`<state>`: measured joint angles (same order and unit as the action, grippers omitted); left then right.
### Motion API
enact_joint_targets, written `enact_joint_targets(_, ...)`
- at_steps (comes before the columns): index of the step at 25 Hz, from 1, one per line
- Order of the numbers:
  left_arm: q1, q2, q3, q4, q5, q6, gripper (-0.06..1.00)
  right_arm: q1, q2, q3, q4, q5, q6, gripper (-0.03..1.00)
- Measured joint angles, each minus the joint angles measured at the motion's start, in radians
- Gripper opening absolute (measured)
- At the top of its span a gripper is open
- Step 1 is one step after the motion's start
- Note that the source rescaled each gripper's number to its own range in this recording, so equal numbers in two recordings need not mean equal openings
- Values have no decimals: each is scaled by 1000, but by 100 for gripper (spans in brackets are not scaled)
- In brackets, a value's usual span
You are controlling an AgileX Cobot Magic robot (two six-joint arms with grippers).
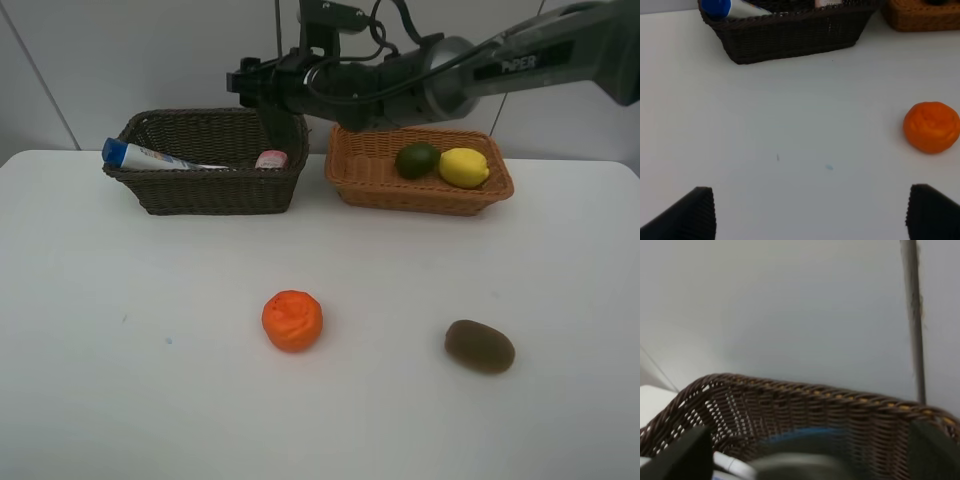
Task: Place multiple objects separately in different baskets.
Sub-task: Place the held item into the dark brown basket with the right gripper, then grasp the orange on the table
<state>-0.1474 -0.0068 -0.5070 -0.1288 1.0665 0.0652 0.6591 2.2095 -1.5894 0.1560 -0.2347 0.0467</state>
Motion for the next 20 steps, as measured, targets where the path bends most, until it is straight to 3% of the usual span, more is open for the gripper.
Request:
enact_joint_targets(4, 0, 0, 0, 0, 0, 0, 100, 0, -7, 0, -4, 48, 0, 98)
enact_joint_targets(7, 0, 0, 0, 0, 0, 0, 100, 0, -46, 0, -8, 192, 0, 98)
enact_joint_targets(11, 0, 0, 0, 0, 0, 0, 100, 0, -146, 0, -54, 474, 0, 98)
enact_joint_targets(20, 0, 0, 0, 0, 0, 0, 100, 0, -308, 0, -125, 1212, 10, 98)
